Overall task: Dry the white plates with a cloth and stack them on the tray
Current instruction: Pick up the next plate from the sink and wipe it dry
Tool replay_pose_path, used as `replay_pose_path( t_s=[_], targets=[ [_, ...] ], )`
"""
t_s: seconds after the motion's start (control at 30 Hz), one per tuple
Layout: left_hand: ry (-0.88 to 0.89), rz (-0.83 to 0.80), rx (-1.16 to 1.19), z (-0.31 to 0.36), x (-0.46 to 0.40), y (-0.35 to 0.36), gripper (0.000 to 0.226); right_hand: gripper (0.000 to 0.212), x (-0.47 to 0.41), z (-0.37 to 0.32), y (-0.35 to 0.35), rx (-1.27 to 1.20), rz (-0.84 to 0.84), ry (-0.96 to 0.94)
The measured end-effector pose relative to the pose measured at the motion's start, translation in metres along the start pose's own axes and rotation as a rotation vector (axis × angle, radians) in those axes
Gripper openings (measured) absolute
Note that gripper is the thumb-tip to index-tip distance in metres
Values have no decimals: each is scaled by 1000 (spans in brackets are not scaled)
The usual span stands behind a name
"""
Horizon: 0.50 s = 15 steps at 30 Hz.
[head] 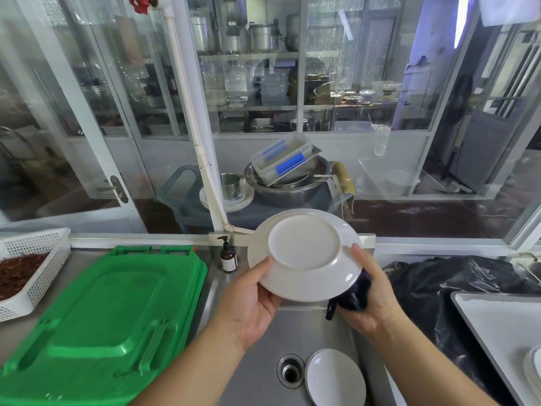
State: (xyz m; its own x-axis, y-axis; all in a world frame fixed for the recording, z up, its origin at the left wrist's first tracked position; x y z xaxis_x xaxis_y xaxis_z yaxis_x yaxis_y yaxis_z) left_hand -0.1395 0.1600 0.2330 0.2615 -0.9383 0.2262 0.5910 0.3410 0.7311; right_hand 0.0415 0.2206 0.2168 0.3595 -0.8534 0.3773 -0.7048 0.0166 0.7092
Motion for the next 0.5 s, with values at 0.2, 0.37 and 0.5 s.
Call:
replay_pose_path(
  t_s=[0.2, 0.37, 0.5],
  targets=[
    [104, -91, -180, 32, -2, -3, 41, 42, -9, -28, -37, 310, 358, -62],
    [136, -137, -419, 37, -1, -5, 28, 17, 2, -89, -10, 715, 435, -347],
    [133, -196, -626, 26, -1, -1, 22, 13, 11, -101, 64, 1240, 314, -650]
  ],
)
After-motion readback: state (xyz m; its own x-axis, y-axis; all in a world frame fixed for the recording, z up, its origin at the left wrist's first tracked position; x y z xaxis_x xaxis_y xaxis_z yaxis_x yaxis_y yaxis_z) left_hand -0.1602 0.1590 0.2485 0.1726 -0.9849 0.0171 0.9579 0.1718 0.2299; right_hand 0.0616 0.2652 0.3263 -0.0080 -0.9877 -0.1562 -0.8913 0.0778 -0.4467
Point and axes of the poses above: each hand's wrist, its own x-axis away from the middle knuckle, its own y-axis out of the palm, z = x × y, the point moved 10 cm from there along -x, towards the middle knuckle, and after that the axes turned 7 degrees about y, right-handed, at the moved point
